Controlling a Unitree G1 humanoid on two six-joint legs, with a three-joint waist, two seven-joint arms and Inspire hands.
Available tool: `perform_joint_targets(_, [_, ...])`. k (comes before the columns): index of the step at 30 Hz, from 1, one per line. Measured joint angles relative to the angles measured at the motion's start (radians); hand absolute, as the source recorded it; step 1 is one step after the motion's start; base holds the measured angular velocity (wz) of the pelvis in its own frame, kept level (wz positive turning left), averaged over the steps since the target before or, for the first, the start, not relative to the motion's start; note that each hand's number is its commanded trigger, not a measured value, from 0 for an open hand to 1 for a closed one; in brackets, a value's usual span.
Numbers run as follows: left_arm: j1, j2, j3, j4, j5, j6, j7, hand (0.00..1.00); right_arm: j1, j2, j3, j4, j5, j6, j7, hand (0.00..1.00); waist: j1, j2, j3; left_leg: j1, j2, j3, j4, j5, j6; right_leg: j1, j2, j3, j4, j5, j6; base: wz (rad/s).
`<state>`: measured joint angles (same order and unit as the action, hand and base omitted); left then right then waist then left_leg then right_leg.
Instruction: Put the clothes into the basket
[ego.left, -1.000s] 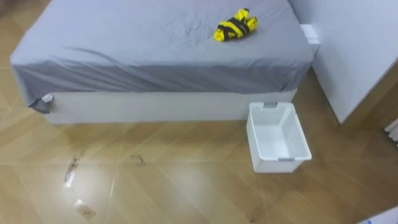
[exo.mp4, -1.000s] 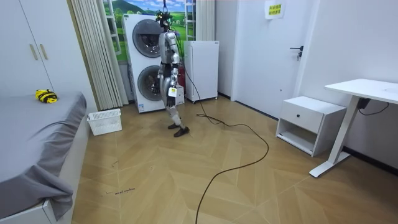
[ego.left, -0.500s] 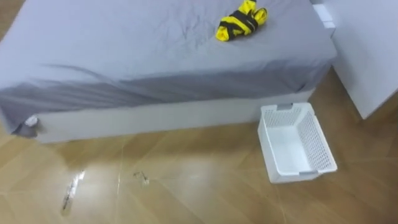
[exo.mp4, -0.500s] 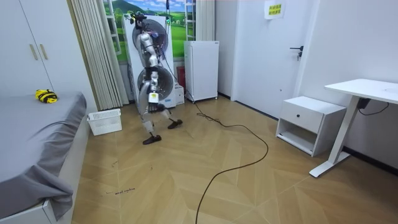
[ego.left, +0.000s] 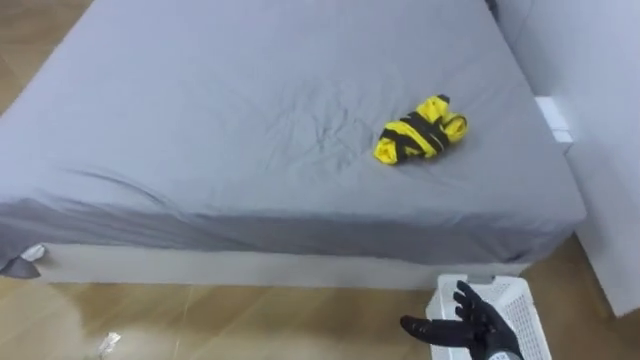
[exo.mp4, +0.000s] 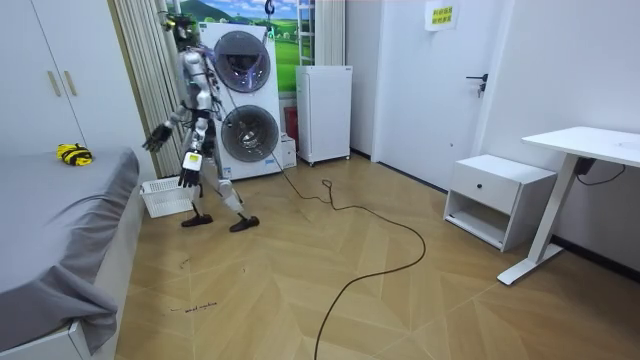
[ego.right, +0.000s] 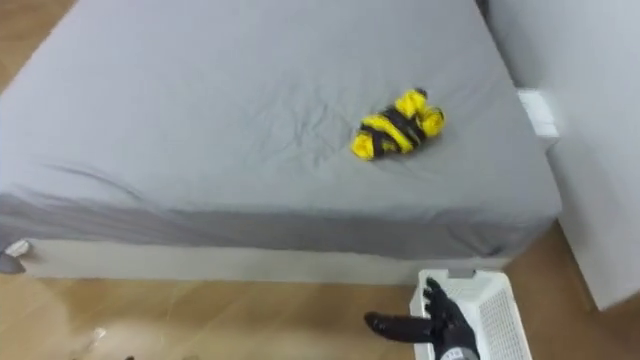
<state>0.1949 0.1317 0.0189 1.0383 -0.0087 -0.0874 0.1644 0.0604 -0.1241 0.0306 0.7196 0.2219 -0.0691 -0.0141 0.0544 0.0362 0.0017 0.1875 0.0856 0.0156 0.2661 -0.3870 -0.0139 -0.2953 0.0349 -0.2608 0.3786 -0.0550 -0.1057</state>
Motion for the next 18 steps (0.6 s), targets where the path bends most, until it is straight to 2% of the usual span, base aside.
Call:
perform_joint_targets(1, [0.02,0.001,0.009,0.001,-0.001,0.002,0.001,0.0,-0.001,-0.001,-0.007,-0.048,-0.009,-0.001,-0.001,0.0,0.005,0.006,0.0023,0.015,0.017,0.009,0.016,0.012,-0.024,0.004,0.013,-0.003,0.038,-0.041,-0.015,-0.08])
perform_joint_targets(2, [0.027,0.001,0.013,0.001,-0.001,0.004,0.001,0.0,-0.001,-0.001,-0.008,-0.071,-0.01,0.0,-0.001,0.0,0.005,0.012,0.0013,0.017,0.027,0.008,0.035,0.018,-0.035,0.007,0.018,-0.007,0.055,-0.057,-0.02,-0.07])
perform_joint_targets(3, [0.047,0.002,0.024,0.002,0.0,0.008,0.001,0.0,0.001,-0.001,-0.012,-0.111,-0.01,0.0,-0.001,0.0,0.005,0.015,0.0035,0.01,0.038,0.012,0.105,0.042,-0.07,0.033,0.022,-0.022,0.07,-0.083,-0.029,0.09])
perform_joint_targets(4, [0.063,0.003,0.042,0.004,0.003,0.008,0.002,0.0,-0.001,-0.002,-0.014,-0.124,-0.012,-0.003,0.002,0.0,0.0,0.009,0.0047,-0.015,0.045,0.016,0.212,0.089,-0.083,0.085,0.026,-0.028,0.045,-0.101,-0.027,0.14])
perform_joint_targets(5, [0.067,0.004,0.049,0.006,0.003,0.008,0.002,0.0,-0.001,-0.003,-0.014,-0.126,-0.012,-0.005,0.003,0.0,-0.002,0.004,0.0038,-0.029,0.048,0.022,0.266,0.121,-0.084,0.12,0.028,-0.031,0.018,-0.108,-0.027,0.14])
perform_joint_targets(6, [0.08,0.004,0.058,0.007,0.003,0.014,0.004,0.0,-0.001,-0.004,-0.014,-0.136,-0.014,-0.004,0.0,0.0,-0.007,-0.002,0.0044,-0.055,0.057,0.035,0.368,0.193,-0.081,0.188,0.034,-0.025,-0.042,-0.114,-0.027,0.25])
perform_joint_targets(7, [0.09,0.004,0.058,0.006,0.001,0.019,0.008,0.0,-0.005,-0.006,-0.012,-0.15,-0.018,-0.008,-0.012,0.0,-0.021,-0.013,0.0073,-0.101,0.062,0.038,0.456,0.201,-0.079,0.236,0.031,0.004,-0.088,-0.13,-0.016,0.26])
perform_joint_targets(8, [0.085,0.003,0.056,0.006,0.003,0.022,0.008,0.0,-0.013,-0.009,-0.012,-0.149,-0.016,-0.01,-0.02,0.0,-0.023,-0.016,0.0101,-0.125,0.062,0.043,0.479,0.188,-0.069,0.249,0.032,0.008,-0.096,-0.132,-0.013,0.25])
perform_joint_targets(9, [0.071,0.0,0.054,0.003,0.003,0.029,0.008,0.0,-0.021,-0.012,-0.013,-0.149,0.007,-0.008,-0.034,0.0,-0.028,-0.022,0.0139,-0.172,0.058,0.052,0.489,0.141,-0.057,0.276,0.032,0.034,-0.117,-0.133,-0.014,0.13])
perform_joint_targets(10, [0.065,-0.002,0.054,-0.009,0.0,0.035,0.008,0.0,-0.018,-0.013,-0.013,-0.155,0.012,-0.006,-0.041,0.0,-0.028,-0.028,0.0179,-0.224,0.056,0.064,0.465,0.094,-0.058,0.298,0.031,0.064,-0.135,-0.133,-0.013,0.08])
perform_joint_targets(11, [0.065,-0.002,0.054,-0.013,-0.001,0.035,0.008,0.0,-0.014,-0.013,-0.013,-0.16,0.01,-0.004,-0.044,0.0,-0.026,-0.03,0.0169,-0.25,0.053,0.067,0.443,0.076,-0.058,0.305,0.031,0.083,-0.141,-0.132,-0.013,-0.06])
perform_joint_targets(12, [0.067,-0.003,0.054,-0.029,0.003,0.037,0.008,0.0,-0.004,-0.013,-0.014,-0.196,0.006,0.011,-0.057,0.0,-0.02,-0.037,0.0146,-0.297,0.038,0.067,0.368,0.056,-0.054,0.309,0.026,0.119,-0.141,-0.142,0.003,-0.32])
perform_joint_targets(13, [0.072,-0.004,0.054,-0.044,0.01,0.038,0.008,0.0,0.001,-0.013,-0.013,-0.245,0.001,0.022,-0.063,0.0,-0.017,-0.037,0.0141,-0.338,0.034,0.066,0.269,0.058,-0.058,0.311,0.02,0.139,-0.141,-0.148,0.014,-0.42])
perform_joint_targets(14, [0.072,-0.005,0.054,-0.045,0.011,0.038,0.008,0.0,0.002,-0.014,-0.013,-0.271,-0.001,0.028,-0.067,0.0,-0.018,-0.035,0.0131,-0.355,0.034,0.065,0.21,0.071,-0.06,0.311,0.019,0.149,-0.137,-0.153,0.021,-0.58])
perform_joint_targets(15, [0.078,-0.003,0.055,-0.043,0.012,0.044,0.011,0.0,0.003,-0.013,-0.01,-0.302,-0.007,0.028,-0.075,0.0,-0.015,-0.042,0.0074,-0.37,0.022,0.07,0.175,0.14,-0.02,0.306,0.004,0.175,-0.117,-0.17,0.04,-0.53])
perform_joint_targets(16, [0.095,-0.004,0.053,-0.035,0.012,0.046,0.013,0.0,0.004,-0.014,-0.008,-0.332,-0.023,0.028,-0.082,0.0,-0.017,-0.046,-0.0065,-0.341,0.0,0.072,0.139,0.147,-0.013,0.305,-0.013,0.174,-0.115,-0.176,0.051,-0.46])
perform_joint_targets(18, [0.088,-0.003,0.053,-0.038,0.013,0.05,0.013,0.0,0.002,-0.016,-0.009,-0.361,-0.031,0.02,-0.104,0.0,-0.022,-0.062,-0.0097,-0.298,-0.029,0.081,0.086,0.162,0.0,0.314,-0.033,0.17,-0.131,-0.178,0.064,-0.27])
